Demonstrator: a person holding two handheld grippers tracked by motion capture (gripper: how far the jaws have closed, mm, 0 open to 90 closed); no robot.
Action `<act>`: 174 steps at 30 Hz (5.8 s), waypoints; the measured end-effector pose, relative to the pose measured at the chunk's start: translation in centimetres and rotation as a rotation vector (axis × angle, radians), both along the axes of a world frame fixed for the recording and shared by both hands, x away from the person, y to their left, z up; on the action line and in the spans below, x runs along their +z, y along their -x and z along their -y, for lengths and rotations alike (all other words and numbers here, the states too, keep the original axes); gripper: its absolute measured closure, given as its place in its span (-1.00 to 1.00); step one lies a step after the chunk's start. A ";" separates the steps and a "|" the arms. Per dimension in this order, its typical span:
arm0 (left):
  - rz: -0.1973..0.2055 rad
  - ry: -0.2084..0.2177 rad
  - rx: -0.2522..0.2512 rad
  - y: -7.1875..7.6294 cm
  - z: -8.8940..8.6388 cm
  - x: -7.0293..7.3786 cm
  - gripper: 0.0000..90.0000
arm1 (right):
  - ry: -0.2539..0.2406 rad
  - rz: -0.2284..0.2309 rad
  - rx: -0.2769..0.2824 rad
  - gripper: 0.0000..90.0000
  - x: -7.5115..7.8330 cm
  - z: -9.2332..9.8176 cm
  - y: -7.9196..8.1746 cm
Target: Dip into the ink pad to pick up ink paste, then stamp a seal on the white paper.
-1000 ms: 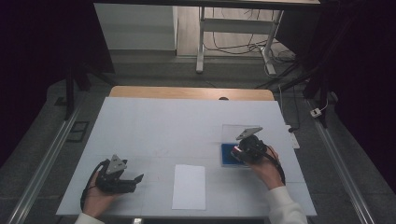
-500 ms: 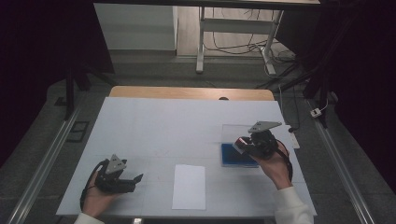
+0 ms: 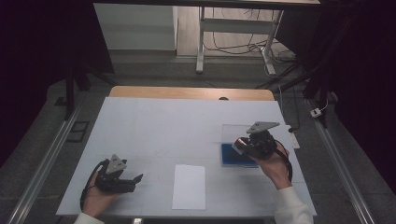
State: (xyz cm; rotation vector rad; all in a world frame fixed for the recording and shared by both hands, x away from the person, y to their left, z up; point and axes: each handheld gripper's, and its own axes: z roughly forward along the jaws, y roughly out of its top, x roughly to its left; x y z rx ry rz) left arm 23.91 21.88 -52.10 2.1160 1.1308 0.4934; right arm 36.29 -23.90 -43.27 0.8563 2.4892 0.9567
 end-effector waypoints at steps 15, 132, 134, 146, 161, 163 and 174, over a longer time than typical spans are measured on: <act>0.001 0.003 0.000 0.0 -0.1 0.0 -0.61 | 0.069 -0.030 -0.007 0.55 -1.4 -0.5 -0.6; -0.009 -0.003 -0.009 -0.1 0.1 -0.2 -0.61 | -0.077 -0.047 0.024 0.55 -0.4 -0.7 0.0; -0.009 -0.004 -0.008 -0.1 0.1 -0.2 -0.61 | -0.084 -0.041 0.033 0.55 -0.1 -0.8 0.1; -0.010 -0.004 -0.011 -0.2 0.2 -0.2 -0.61 | -0.107 -0.040 0.094 0.55 0.6 -2.0 1.0; -0.008 -0.010 -0.012 -0.3 0.4 -0.1 -0.61 | -0.119 -0.051 0.175 0.55 0.7 -4.0 2.0; -0.010 -0.011 -0.012 -0.3 0.5 -0.2 -0.61 | -0.109 -0.053 0.200 0.55 0.6 -4.4 2.2; -0.006 -0.005 -0.018 -0.2 0.3 -0.1 -0.61 | -0.103 -0.070 0.270 0.55 0.3 -6.1 3.0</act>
